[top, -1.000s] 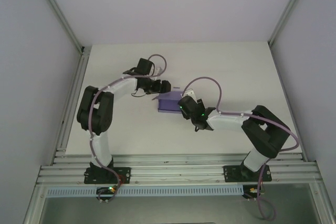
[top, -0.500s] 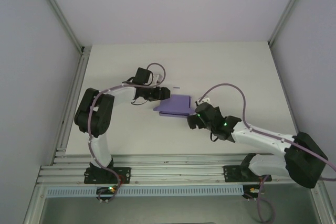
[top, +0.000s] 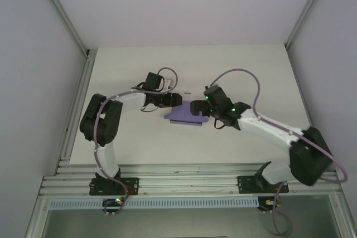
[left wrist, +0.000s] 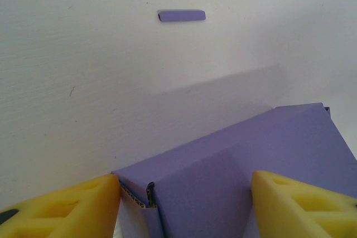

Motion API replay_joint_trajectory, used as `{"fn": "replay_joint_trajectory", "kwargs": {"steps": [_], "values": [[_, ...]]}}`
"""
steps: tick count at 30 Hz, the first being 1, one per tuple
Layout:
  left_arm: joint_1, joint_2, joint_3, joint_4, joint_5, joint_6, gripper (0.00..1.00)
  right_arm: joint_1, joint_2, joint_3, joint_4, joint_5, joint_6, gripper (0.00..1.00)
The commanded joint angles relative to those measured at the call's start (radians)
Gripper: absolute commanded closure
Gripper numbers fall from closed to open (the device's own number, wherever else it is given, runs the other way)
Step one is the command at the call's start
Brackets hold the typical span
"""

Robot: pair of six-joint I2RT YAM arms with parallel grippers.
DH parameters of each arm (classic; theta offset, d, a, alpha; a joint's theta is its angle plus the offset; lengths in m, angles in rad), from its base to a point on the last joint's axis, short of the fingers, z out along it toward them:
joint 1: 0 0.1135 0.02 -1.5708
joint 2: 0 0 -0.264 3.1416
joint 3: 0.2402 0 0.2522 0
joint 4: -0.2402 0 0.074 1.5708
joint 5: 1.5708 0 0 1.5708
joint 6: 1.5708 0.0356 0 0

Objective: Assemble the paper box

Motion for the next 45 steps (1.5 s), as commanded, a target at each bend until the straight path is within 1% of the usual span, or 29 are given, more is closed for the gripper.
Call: {"fn": "replay_joint_trajectory", "kwargs": {"steps": [1,2,5,6,8,11,15,17,19,21,23,25,26,27,30,31,33,36,38,40,42,43,45], "values": [[-0.012,-0.003,-0.043,-0.063,-0.035,-0.008,0.37,-0.006,0.094,0.013,-0.07,-0.04,0.071,0.06],[-0.012,-0.012,-0.046,-0.065,-0.035,-0.006,0.37,-0.008,0.111,0.0,-0.065,-0.048,0.082,0.11],[-0.01,-0.045,-0.056,-0.072,-0.033,0.003,0.36,-0.009,0.138,-0.063,-0.021,-0.064,0.108,0.21],[-0.01,-0.06,-0.06,-0.075,-0.031,0.009,0.35,-0.009,0.142,-0.077,-0.012,-0.063,0.114,0.21],[-0.009,-0.094,-0.072,-0.077,-0.033,0.01,0.34,-0.011,0.145,-0.105,0.0,-0.068,0.134,0.26],[-0.009,-0.147,-0.096,-0.077,-0.035,0.008,0.32,-0.009,0.144,-0.134,0.03,-0.085,0.141,0.27],[-0.008,-0.201,-0.136,-0.064,-0.037,-0.012,0.3,-0.009,0.147,-0.142,0.045,-0.073,0.143,0.29],[-0.007,-0.215,-0.154,-0.055,-0.035,-0.013,0.27,-0.009,0.155,-0.137,0.052,-0.081,0.144,0.29],[-0.008,-0.21,-0.165,-0.041,-0.021,-0.02,0.27,-0.009,0.16,-0.132,0.057,-0.087,0.147,0.29],[-0.007,-0.191,-0.165,-0.042,-0.008,-0.03,0.32,-0.009,0.159,-0.13,0.056,-0.082,0.152,0.29],[-0.009,-0.172,-0.173,-0.047,-0.031,-0.05,0.36,-0.009,0.153,-0.131,0.057,-0.082,0.155,0.29],[-0.009,-0.161,-0.191,-0.032,-0.025,-0.057,0.39,-0.011,0.153,-0.132,0.051,-0.076,0.158,0.28],[-0.009,-0.158,-0.199,-0.024,-0.02,-0.063,0.42,-0.01,0.152,-0.134,0.053,-0.073,0.158,0.27],[-0.009,-0.158,-0.212,-0.003,-0.006,-0.073,0.47,-0.01,0.152,-0.133,0.056,-0.075,0.153,0.26],[0.0,-0.164,-0.26,0.1,0.061,-0.119,0.54,-0.01,0.137,-0.122,0.043,-0.078,0.146,0.24],[0.008,-0.163,-0.276,0.136,0.082,-0.138,0.57,-0.011,0.125,-0.12,0.038,-0.082,0.145,0.22],[0.036,-0.16,-0.312,0.214,0.127,-0.178,0.7,-0.012,0.088,-0.121,0.039,-0.084,0.137,0.21],[0.062,-0.157,-0.343,0.243,0.107,-0.19,0.83,-0.033,0.029,-0.134,0.056,-0.116,0.157,0.14],[0.065,-0.158,-0.35,0.232,0.106,-0.172,0.86,-0.047,0.002,-0.148,0.083,-0.149,0.168,0.12],[0.069,-0.162,-0.366,0.257,0.119,-0.172,0.9,-0.06,-0.006,-0.162,0.12,-0.196,0.179,0.08],[0.07,-0.159,-0.396,0.325,0.14,-0.201,0.91,-0.081,-0.007,-0.183,0.187,-0.279,0.199,0.07],[0.096,-0.156,-0.408,0.35,0.167,-0.212,0.91,-0.094,-0.004,-0.195,0.232,-0.321,0.21,0.07],[0.107,-0.153,-0.429,0.395,0.172,-0.234,0.91,-0.126,0.01,-0.217,0.331,-0.412,0.24,0.07]]}}
